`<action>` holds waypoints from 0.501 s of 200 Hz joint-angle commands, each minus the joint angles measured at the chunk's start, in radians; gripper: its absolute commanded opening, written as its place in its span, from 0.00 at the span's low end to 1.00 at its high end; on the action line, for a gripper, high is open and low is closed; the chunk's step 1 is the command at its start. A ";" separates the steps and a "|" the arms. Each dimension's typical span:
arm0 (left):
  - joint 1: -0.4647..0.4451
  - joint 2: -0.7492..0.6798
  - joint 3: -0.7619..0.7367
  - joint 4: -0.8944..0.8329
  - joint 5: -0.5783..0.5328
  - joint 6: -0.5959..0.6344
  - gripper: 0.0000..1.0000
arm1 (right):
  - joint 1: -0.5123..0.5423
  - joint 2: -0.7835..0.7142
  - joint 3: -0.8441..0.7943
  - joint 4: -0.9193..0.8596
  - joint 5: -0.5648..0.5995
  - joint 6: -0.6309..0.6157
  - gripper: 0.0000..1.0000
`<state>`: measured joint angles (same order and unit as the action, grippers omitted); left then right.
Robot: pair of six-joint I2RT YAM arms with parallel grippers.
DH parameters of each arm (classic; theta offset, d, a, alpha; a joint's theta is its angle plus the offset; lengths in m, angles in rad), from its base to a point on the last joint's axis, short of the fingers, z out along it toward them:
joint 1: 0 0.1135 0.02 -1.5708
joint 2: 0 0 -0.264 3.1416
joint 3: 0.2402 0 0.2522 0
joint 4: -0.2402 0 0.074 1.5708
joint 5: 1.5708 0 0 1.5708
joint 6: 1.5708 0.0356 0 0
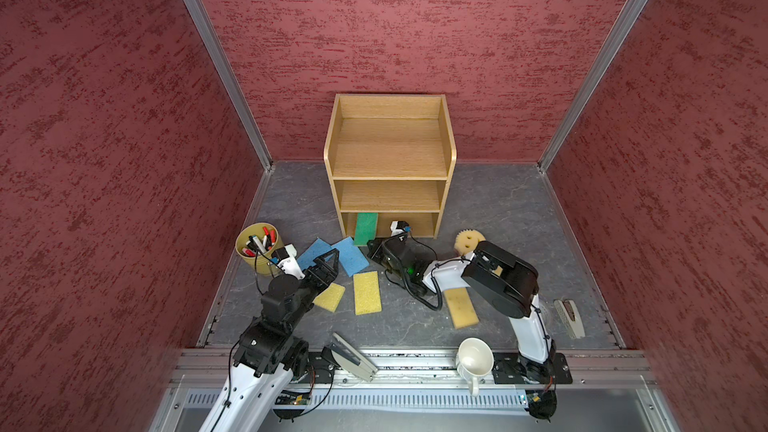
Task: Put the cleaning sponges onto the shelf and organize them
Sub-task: 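Push the sponge upright into the bottom shelf with the right gripper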
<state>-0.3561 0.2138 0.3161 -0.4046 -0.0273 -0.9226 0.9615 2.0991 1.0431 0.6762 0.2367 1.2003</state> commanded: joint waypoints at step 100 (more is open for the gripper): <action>0.009 -0.009 -0.013 0.005 0.016 -0.003 0.89 | -0.044 0.078 0.110 -0.005 0.055 0.045 0.15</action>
<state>-0.3542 0.2138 0.3122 -0.4042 -0.0235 -0.9283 0.9276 2.1456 1.1198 0.6762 0.2588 1.2163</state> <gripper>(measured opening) 0.886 0.138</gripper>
